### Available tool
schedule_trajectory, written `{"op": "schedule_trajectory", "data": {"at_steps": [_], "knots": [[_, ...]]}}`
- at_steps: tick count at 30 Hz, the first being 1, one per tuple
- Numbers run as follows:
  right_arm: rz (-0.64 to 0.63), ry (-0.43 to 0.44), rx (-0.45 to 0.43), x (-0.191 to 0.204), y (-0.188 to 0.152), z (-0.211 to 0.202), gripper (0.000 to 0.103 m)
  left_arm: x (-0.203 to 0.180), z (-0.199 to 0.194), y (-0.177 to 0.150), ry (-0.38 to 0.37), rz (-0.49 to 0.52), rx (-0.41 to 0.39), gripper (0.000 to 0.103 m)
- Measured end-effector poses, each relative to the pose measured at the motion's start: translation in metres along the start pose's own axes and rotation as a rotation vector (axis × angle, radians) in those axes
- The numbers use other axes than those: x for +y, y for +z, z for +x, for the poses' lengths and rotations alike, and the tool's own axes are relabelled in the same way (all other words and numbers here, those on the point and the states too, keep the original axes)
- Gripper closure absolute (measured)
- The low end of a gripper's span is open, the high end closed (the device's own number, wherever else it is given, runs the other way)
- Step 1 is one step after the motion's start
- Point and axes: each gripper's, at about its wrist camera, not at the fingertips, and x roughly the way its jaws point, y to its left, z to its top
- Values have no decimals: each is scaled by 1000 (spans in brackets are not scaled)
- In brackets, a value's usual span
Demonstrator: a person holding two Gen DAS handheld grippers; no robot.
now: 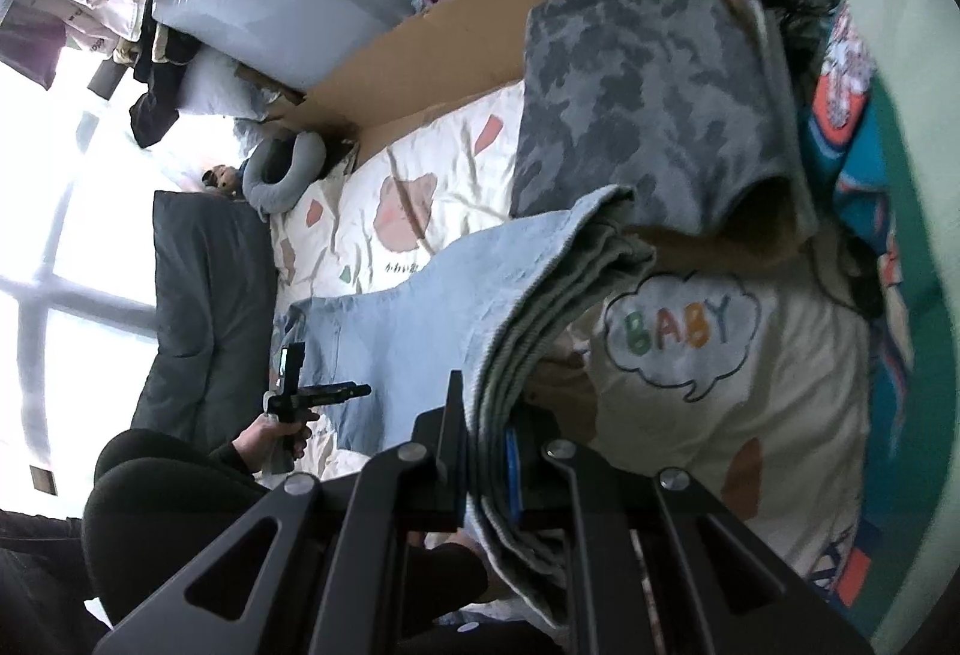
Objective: Fold clothes
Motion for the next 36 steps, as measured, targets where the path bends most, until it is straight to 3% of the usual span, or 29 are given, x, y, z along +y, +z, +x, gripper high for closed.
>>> {"op": "schedule_trajectory", "data": {"at_steps": [7, 13, 21, 28, 29, 32, 36], "knots": [[0, -62, -39, 6, 14, -38, 95, -42, 10, 13, -38, 110, 13, 30], [21, -109, -53, 16, 21, -59, 95, -67, 16, 24, -115, 148, -1, 30], [5, -143, -18, 49, 23, -45, 95, -86, 31, 37, -200, 201, -11, 30], [8, -191, 16, 51, 25, -26, 94, -111, 47, 44, -287, 266, 0, 31], [8, -192, 21, 52, 25, -23, 94, -116, 50, 45, -294, 284, 1, 33], [0, -195, 33, 55, 26, -13, 94, -127, 60, 47, -293, 323, 14, 63], [-2, -204, 45, 56, 28, -5, 94, -140, 70, 55, -277, 361, 15, 78]]}}
